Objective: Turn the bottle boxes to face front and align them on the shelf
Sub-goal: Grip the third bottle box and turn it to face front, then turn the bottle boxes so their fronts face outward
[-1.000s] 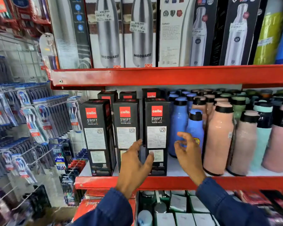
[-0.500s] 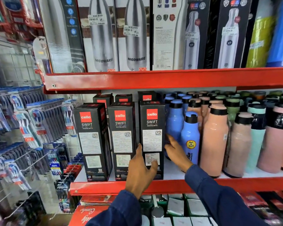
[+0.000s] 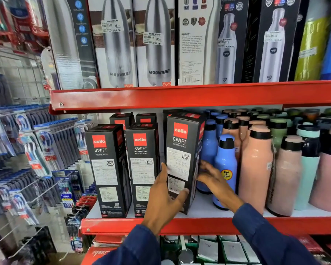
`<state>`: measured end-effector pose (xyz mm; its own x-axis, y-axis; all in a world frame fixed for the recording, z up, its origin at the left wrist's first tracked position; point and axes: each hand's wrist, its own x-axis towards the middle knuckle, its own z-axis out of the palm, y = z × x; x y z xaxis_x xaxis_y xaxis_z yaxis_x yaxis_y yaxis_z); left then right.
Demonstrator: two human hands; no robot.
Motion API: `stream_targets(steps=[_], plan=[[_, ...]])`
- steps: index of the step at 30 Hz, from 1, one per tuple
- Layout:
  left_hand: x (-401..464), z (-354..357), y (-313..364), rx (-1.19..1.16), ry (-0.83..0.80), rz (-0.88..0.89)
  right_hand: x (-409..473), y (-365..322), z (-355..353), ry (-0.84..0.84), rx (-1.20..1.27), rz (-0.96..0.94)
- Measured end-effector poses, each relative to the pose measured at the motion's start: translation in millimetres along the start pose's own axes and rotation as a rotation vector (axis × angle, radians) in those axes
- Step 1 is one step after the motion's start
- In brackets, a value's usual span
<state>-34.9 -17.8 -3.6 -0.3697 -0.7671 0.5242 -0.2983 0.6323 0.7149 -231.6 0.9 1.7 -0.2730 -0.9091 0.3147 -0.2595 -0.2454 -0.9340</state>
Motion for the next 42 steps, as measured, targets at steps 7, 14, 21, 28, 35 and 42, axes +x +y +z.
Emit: stream_targets(steps=[7,14,21,28,35,42], plan=[[21,-12,4,-0.01,-0.021,0.1,-22,-21,11,0.257,-0.17,-0.242],[28,-5,-9,-0.023,-0.057,0.066,-30,-13,21,0.357,-0.28,-0.322],[26,7,-31,0.002,-0.034,-0.004,-30,8,30,0.375,-0.315,-0.274],[19,14,-41,0.047,-0.054,-0.058,-29,31,36,0.363,-0.272,-0.216],[15,16,-35,0.095,-0.066,-0.061,-33,33,34,0.337,-0.288,-0.204],[-26,-31,-32,0.128,0.048,-0.07,-59,12,55,0.537,-0.229,-0.305]])
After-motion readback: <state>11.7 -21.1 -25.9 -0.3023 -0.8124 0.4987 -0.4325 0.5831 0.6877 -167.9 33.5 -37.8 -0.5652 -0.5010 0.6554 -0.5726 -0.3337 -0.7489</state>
